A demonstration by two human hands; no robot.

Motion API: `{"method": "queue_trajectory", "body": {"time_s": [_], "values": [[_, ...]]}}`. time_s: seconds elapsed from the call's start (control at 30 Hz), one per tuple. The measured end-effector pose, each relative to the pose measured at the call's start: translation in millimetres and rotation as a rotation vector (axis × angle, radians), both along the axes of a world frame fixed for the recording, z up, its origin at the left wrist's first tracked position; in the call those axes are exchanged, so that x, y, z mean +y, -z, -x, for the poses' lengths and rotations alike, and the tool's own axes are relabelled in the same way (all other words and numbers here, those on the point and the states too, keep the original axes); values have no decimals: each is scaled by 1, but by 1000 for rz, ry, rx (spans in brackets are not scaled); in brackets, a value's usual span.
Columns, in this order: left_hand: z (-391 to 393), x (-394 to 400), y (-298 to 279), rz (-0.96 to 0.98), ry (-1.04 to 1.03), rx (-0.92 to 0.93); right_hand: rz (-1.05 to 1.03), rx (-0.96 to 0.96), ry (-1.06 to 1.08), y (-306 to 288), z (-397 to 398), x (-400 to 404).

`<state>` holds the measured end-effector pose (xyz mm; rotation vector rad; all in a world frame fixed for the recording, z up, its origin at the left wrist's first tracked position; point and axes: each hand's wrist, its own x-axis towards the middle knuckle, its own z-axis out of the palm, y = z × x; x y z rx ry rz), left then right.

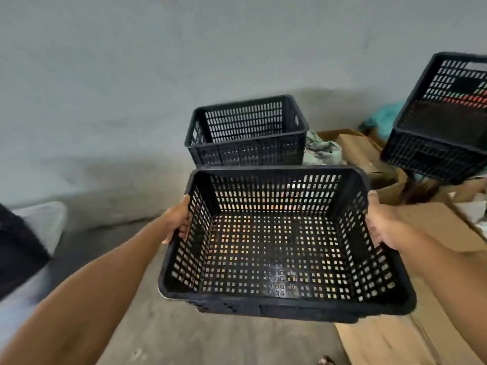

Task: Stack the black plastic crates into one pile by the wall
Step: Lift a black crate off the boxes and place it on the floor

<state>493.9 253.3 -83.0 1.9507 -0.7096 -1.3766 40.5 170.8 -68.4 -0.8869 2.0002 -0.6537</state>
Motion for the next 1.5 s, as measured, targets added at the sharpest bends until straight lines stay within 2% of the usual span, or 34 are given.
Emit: {"method": "queue_trajectory", "body": {"time_s": [0.17,0.3,0.43,0.5,0.63,0.77,0.87,1.07,1.33,1.5], "values": [[-81,70,30,-45,-176,-91,-17,61,-107,42,-93,22],[-122,100,76,-110,-294,-136,-72,76,-199,88,-149,19],[-161,110,152,-251,-417,-218,-140,140,-228,176,-179,-11],[-181,110,197,-314,-490,-221,-167,107,-232,167,-216,-2],[-198,110,271,-360,-568,-267,-199,126,-248,224,-256,-10],[-208,111,346,-374,-581,-266,-218,104,-219,351,-261,-29],[-218,112,413,-418,-577,-213,-262,58,-205,399,-292,-20],[-229,119,526,-459,-578,-183,-343,10,-208,535,-304,-11],[-236,122,607,-492,-506,-194,-422,-36,-208,632,-304,3],[-238,122,607,-491,-453,-243,-470,34,-241,635,-302,6]]}}
